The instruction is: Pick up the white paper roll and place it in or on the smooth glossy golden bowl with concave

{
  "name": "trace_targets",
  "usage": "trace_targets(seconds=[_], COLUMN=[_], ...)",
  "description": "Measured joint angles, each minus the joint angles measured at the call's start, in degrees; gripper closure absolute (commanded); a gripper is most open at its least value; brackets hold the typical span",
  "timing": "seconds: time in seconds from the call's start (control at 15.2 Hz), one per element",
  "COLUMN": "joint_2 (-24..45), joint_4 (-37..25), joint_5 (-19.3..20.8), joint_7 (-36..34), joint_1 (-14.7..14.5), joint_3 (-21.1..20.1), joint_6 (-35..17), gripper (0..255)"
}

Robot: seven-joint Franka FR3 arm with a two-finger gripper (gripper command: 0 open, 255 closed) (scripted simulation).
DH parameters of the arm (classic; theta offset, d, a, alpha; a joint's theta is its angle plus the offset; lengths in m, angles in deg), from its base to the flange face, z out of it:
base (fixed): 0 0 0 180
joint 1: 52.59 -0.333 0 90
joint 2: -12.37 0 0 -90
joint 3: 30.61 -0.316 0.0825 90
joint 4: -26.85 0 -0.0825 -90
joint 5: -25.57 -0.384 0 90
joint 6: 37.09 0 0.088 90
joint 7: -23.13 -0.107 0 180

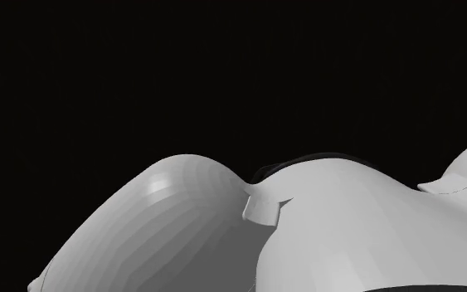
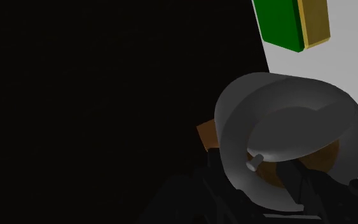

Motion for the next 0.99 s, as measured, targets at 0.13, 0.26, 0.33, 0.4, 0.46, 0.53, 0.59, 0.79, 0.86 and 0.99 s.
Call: trace_targets(seconds=[0.13,0.26,0.33,0.4,0.46,0.53,0.59,0.79,0.86,0.99], joint_2=[-0.03,-0.03,-0.04,-0.05,-0.04,-0.03,-0.34,-1.97,-2.71,-4.32], joint_4=[-0.03,-0.1,-0.08,-0.06,-0.08,-0.08,0.2,1.4,2.02,3.33], joint_5=[0.05,0.09,0.09,0.08,0.09,0.09,0.03,-0.21,-0.33,-0.51], joint_7=[-0.01,0.01,0.0,-0.02,-0.02,-0.02,0.1,0.62,0.74,1.06], joint_1=[-0.01,-0.03,-0.03,-0.04,-0.05,-0.06,0.04,0.34,0.47,0.83], joint_3=[0.0,0.01,0.0,-0.01,-0.02,-0.04,-0.07,-0.32,-0.45,-0.67], joint_6=[-0.01,-0.02,-0.02,-0.01,-0.01,-0.01,0.02,0.22,0.32,0.41], gripper=[255,255,255,255,255,255,255,255,255,255])
